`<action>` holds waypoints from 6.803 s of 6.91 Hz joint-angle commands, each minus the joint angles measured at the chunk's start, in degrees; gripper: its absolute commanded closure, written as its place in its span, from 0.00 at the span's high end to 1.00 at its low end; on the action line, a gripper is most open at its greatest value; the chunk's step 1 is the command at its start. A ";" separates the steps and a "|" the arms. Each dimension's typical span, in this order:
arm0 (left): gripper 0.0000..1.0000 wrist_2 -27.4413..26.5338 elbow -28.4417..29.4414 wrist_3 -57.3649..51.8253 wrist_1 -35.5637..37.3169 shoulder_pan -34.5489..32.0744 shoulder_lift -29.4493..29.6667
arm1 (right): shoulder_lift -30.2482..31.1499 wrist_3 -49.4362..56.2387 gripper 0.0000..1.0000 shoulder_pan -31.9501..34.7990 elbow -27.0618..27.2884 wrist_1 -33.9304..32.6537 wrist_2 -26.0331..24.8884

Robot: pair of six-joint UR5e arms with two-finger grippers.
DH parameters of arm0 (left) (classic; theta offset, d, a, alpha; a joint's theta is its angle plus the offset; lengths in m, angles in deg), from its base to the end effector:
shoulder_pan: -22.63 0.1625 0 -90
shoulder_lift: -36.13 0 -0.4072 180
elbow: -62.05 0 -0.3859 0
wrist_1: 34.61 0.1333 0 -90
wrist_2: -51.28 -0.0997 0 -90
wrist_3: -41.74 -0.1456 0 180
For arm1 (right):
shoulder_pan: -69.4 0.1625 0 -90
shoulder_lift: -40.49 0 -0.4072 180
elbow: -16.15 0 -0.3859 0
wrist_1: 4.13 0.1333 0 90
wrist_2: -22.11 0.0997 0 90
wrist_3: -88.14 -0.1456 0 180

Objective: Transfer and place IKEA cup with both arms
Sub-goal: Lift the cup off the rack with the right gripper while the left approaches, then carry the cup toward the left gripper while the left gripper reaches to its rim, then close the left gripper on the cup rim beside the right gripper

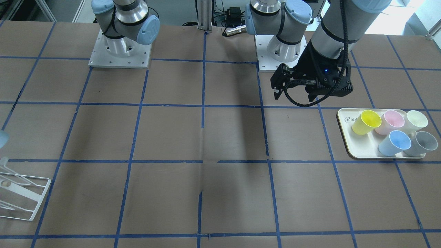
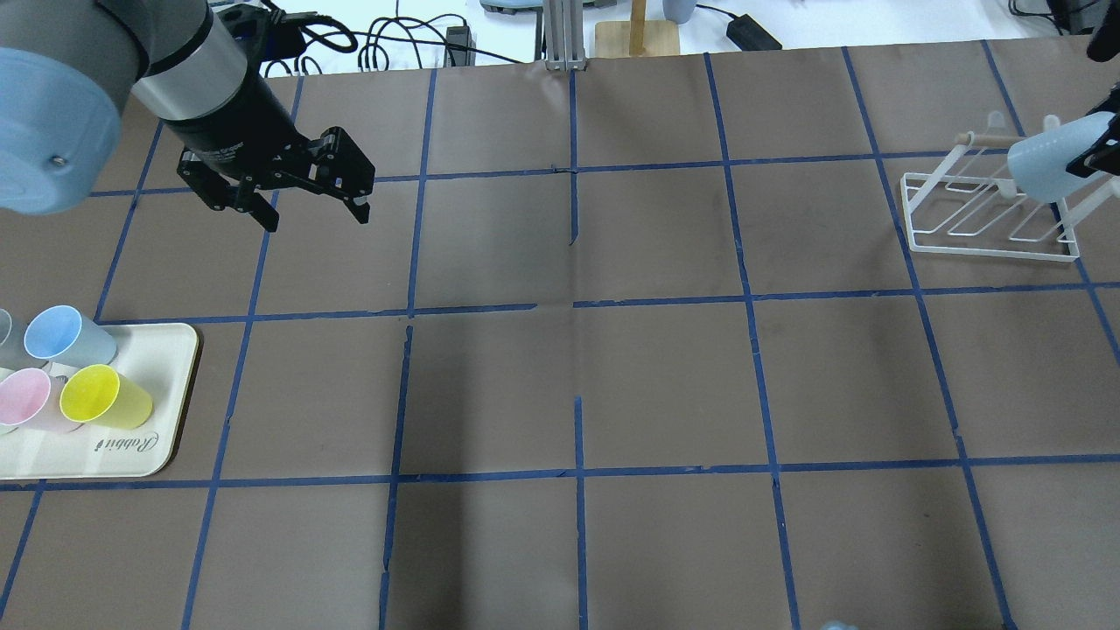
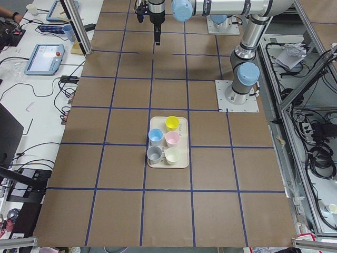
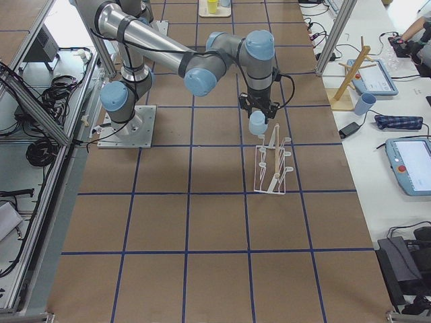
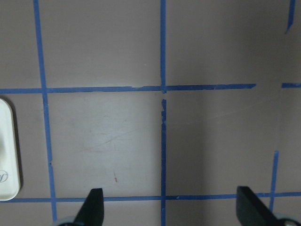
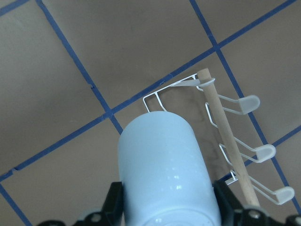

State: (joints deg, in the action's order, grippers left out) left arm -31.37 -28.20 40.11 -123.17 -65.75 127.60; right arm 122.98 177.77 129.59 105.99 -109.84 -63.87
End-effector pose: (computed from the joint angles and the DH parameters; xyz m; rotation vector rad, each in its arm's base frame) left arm -0.1379 -0.4993 0.4131 0.0002 -3.0132 -0.0019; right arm -0.1517 -0.5535 0.3876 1.5247 -2.6348 0.2044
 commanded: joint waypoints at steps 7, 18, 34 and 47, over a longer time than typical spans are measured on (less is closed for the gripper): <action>1.00 50.94 -5.79 0.23 -5.04 10.67 -0.85 | 6.90 2.65 0.13 11.57 0.25 20.28 45.94; 1.00 83.35 -17.24 6.65 -4.17 7.61 -5.16 | 6.37 5.55 0.17 26.73 1.04 18.44 61.89; 0.99 79.87 -16.27 10.95 6.90 5.41 -3.75 | 6.28 5.28 0.21 26.82 1.04 18.61 61.89; 0.35 75.00 -12.14 27.92 23.24 1.63 0.73 | 6.28 5.20 0.21 26.82 1.22 18.61 61.98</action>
State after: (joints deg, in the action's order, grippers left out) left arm 43.65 -40.45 67.92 -100.65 -63.96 127.89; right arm 129.27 183.04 156.41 107.28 -91.19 -1.95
